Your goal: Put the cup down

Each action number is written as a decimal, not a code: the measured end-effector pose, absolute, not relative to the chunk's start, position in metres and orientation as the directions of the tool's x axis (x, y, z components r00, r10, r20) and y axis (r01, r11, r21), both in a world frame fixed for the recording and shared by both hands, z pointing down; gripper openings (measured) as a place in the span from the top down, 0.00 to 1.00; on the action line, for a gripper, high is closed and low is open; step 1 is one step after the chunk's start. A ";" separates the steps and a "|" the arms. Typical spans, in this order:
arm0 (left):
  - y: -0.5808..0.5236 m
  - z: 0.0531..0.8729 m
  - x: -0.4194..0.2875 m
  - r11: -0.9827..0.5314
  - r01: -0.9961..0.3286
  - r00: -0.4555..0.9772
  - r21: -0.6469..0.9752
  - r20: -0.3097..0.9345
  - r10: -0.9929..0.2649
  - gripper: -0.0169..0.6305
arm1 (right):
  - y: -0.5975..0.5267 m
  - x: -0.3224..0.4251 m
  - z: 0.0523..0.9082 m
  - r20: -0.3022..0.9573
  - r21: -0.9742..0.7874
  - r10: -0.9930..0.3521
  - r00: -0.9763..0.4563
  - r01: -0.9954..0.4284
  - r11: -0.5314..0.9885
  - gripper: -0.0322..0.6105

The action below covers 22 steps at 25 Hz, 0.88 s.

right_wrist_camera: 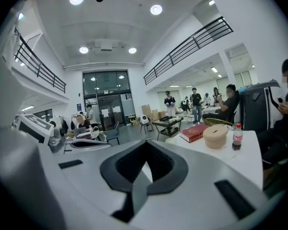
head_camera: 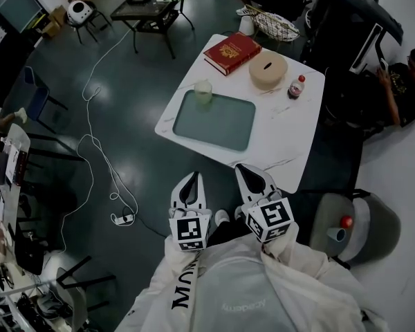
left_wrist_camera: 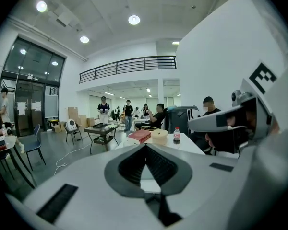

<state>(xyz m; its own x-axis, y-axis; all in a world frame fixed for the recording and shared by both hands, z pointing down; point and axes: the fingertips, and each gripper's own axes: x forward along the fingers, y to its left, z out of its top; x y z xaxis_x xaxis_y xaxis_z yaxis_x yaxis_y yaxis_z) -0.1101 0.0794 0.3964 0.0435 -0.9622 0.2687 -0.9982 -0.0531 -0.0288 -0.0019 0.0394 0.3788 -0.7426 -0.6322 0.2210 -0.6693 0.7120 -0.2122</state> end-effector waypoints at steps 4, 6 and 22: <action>0.071 0.395 -0.099 -0.058 -0.998 0.048 -0.029 0.277 -0.960 0.96 | 0.029 0.003 0.377 0.218 -0.217 -0.618 -0.755 -0.655 0.724 0.94; 0.065 0.394 -0.093 -0.059 -0.998 0.048 -0.030 0.278 -0.959 0.96 | 0.022 0.007 0.376 0.217 -0.215 -0.612 -0.760 -0.649 0.730 0.94; 0.025 0.381 -0.056 -0.081 -0.995 0.063 -0.060 0.267 -0.962 0.96 | -0.007 0.030 0.367 0.195 -0.211 -0.584 -0.788 -0.615 0.759 0.94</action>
